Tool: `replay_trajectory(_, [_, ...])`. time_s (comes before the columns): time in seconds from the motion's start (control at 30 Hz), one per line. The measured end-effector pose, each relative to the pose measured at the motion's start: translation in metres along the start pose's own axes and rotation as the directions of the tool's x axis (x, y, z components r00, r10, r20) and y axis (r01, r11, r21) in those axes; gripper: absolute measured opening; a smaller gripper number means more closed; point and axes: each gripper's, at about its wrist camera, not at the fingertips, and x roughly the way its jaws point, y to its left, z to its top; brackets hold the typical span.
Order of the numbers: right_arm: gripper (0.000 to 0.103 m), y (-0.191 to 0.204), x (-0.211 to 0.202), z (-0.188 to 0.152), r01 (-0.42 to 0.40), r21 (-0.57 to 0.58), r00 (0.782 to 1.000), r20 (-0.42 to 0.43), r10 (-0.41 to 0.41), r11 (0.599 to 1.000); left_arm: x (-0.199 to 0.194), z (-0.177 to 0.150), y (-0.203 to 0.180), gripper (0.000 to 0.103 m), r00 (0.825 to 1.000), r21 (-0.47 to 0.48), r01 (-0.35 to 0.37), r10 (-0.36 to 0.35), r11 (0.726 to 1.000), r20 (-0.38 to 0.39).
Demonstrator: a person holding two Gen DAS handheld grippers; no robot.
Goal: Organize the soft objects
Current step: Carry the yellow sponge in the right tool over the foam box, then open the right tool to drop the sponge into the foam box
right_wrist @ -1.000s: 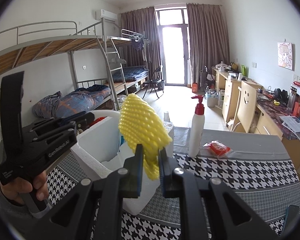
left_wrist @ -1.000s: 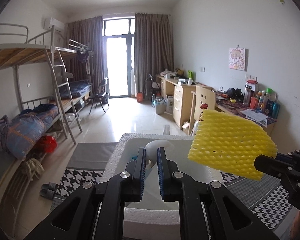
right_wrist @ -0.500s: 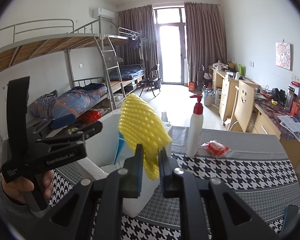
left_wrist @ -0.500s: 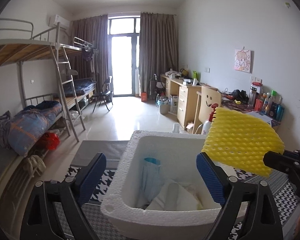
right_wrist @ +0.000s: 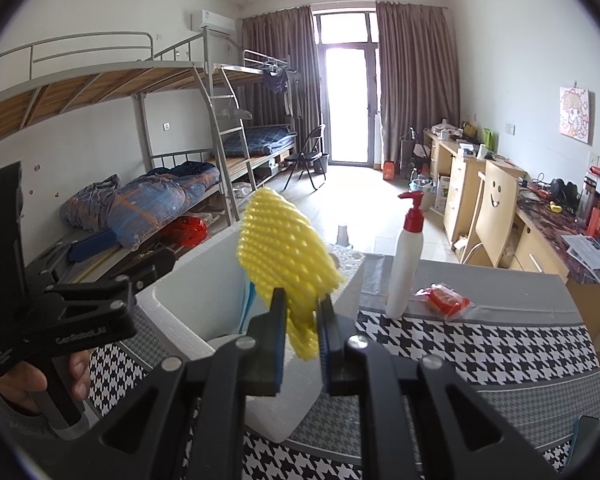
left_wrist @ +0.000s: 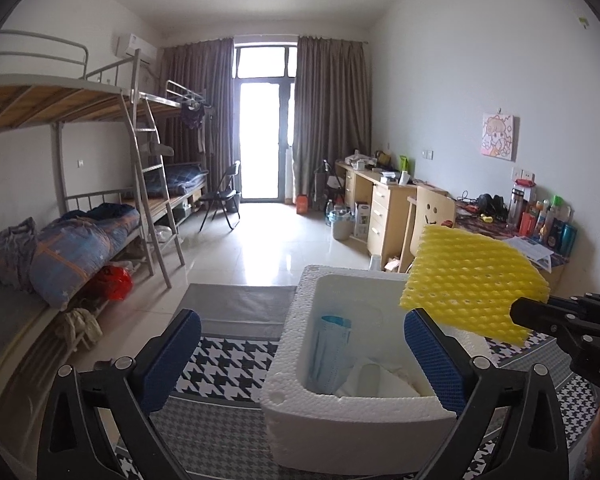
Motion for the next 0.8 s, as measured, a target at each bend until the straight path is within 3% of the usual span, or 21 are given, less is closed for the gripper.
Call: replay_trajectory(0.8, [0.018,0.015,0.027,0.005,-0.052,-0.012,0.997,-0.056,0.051,0.999,-0.02,-0.011,0.021,0.102,0.999,-0.02,-0.036,0.036,0.999,0.017])
